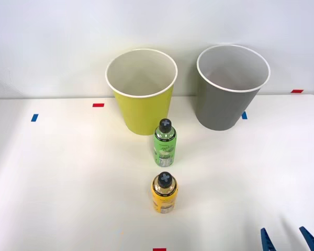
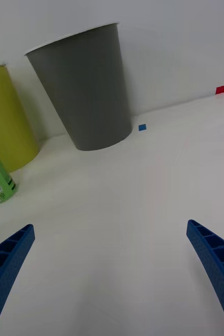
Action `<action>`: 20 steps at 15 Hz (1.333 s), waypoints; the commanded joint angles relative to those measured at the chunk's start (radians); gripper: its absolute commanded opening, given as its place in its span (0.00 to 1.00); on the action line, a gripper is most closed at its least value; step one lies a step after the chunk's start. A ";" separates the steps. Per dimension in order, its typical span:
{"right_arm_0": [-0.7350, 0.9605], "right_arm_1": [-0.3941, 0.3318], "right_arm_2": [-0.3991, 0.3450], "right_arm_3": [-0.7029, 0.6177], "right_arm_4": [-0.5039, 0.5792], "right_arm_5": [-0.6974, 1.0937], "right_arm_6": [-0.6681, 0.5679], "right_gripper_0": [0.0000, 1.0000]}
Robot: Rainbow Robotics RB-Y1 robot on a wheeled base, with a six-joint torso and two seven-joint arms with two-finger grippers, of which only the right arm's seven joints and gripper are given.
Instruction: Put cans in the gray bin, plastic bottles in the light green bin
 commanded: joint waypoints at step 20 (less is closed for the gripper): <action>0.015 -0.001 0.028 0.000 0.000 -0.002 -0.001 1.00</action>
